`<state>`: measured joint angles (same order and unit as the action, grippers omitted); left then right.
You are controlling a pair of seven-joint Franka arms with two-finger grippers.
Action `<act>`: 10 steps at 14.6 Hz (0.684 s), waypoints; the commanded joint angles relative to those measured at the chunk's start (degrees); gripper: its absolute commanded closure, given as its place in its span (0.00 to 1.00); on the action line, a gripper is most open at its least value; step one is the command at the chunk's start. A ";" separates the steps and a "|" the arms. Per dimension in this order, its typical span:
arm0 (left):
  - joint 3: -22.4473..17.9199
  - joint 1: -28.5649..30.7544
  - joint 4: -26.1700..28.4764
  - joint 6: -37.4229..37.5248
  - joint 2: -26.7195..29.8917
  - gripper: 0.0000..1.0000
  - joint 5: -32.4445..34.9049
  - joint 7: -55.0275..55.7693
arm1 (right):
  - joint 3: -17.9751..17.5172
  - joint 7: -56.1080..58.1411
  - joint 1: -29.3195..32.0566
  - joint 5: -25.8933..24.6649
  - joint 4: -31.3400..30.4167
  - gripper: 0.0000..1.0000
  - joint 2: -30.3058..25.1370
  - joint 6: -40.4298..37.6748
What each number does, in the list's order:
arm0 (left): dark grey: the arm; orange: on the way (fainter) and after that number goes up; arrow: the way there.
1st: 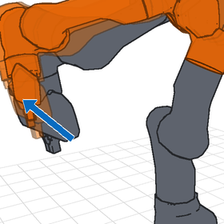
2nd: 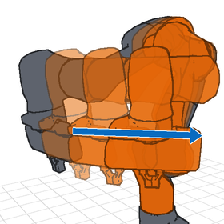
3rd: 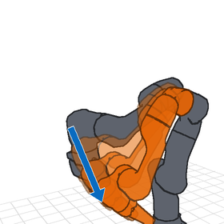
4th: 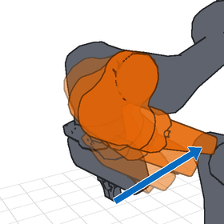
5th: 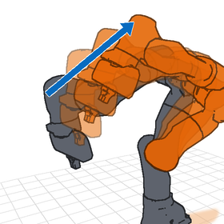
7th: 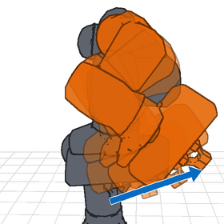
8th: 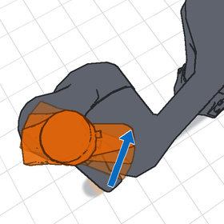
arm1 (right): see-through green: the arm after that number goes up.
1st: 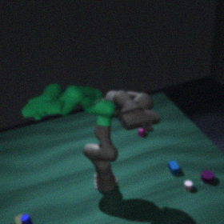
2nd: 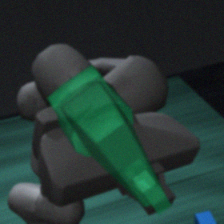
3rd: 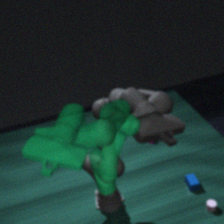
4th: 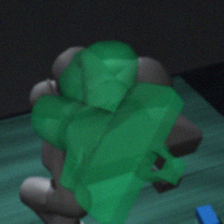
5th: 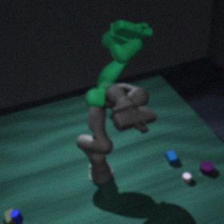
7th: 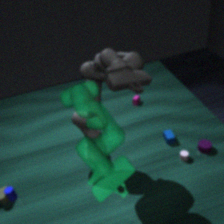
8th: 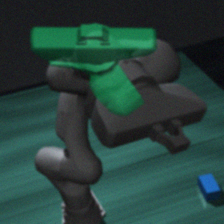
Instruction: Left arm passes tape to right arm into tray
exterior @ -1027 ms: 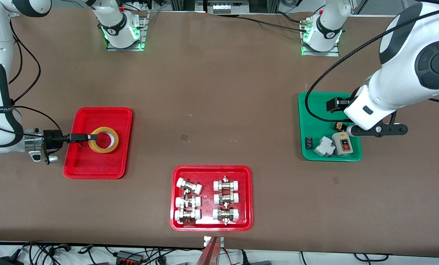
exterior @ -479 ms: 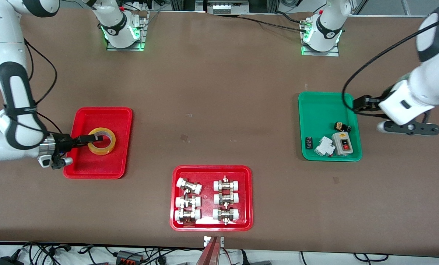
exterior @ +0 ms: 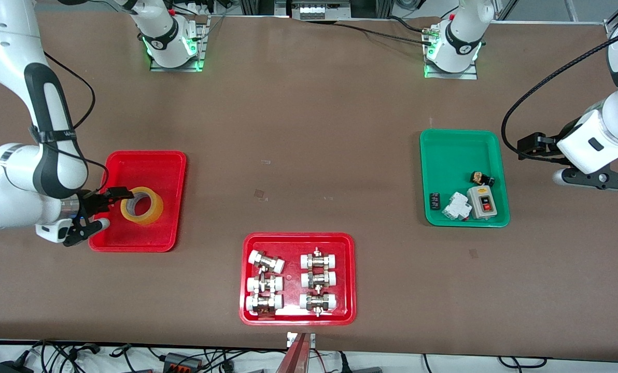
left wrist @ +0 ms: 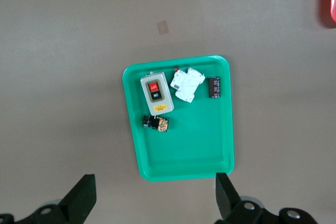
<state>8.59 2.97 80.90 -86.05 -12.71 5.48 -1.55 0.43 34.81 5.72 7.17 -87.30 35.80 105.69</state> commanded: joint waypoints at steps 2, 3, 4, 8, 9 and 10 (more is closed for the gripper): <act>-0.68 -1.39 -2.06 0.44 2.60 0.00 -1.16 -0.48 | 0.18 -8.66 -1.93 -4.43 -0.51 0.00 -6.78 -0.74; -0.59 -1.57 -1.88 0.45 3.04 0.00 -1.60 -0.30 | 0.18 -12.97 -2.81 -5.75 0.02 0.00 -8.36 -1.71; 0.37 -1.57 -1.88 0.27 3.04 0.00 -1.52 -0.21 | 0.18 -18.05 -3.60 -6.03 0.63 0.00 -10.03 -3.98; 1.35 -1.30 -2.32 -0.26 2.87 0.00 -1.61 -0.03 | -0.17 -32.51 -5.10 -7.60 4.58 0.00 -15.13 -14.09; 1.26 -1.30 -2.23 -1.04 2.96 0.00 -1.61 -0.03 | -0.17 -32.00 -4.93 -8.22 5.64 0.00 -16.37 -15.33; 1.34 -1.13 -2.23 -1.48 2.96 0.00 -1.61 -0.03 | 0.18 -31.30 -4.76 -8.32 7.30 0.00 -16.73 -15.95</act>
<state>9.60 1.23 78.81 -86.57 -10.03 4.44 -1.43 0.27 4.47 0.73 0.14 -82.30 20.32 91.98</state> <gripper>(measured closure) 0.000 0.000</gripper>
